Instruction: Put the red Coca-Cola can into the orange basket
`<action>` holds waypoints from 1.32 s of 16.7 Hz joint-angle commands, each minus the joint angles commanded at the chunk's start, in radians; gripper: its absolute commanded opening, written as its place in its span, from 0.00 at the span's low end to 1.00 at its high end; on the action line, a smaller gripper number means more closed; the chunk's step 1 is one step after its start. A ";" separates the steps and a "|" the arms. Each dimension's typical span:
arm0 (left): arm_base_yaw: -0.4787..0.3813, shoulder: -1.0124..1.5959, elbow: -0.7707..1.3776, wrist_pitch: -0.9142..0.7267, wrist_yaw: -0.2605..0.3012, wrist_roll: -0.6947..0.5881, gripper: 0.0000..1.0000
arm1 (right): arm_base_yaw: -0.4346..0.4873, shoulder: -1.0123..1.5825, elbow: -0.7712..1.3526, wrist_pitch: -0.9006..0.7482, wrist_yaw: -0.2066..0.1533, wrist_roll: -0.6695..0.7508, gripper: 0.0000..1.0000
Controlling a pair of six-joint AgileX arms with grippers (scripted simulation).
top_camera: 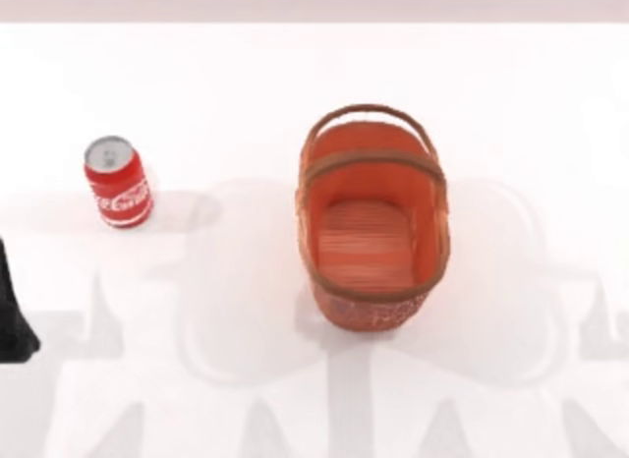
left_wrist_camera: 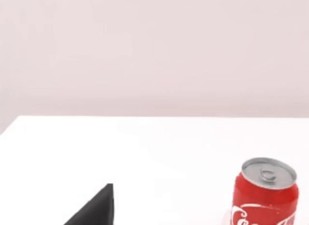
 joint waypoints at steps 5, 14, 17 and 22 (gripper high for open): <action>-0.013 0.061 0.059 -0.047 0.007 0.027 1.00 | 0.000 0.000 0.000 0.000 0.000 0.000 1.00; -0.068 0.768 0.708 -0.481 0.012 0.252 1.00 | 0.000 0.000 0.000 0.000 0.000 0.000 1.00; -0.084 1.108 1.003 -0.672 0.007 0.346 1.00 | 0.000 0.000 0.000 0.000 0.000 0.000 1.00; -0.110 1.657 1.479 -0.976 0.000 0.495 1.00 | 0.000 0.000 0.000 0.000 0.000 0.000 1.00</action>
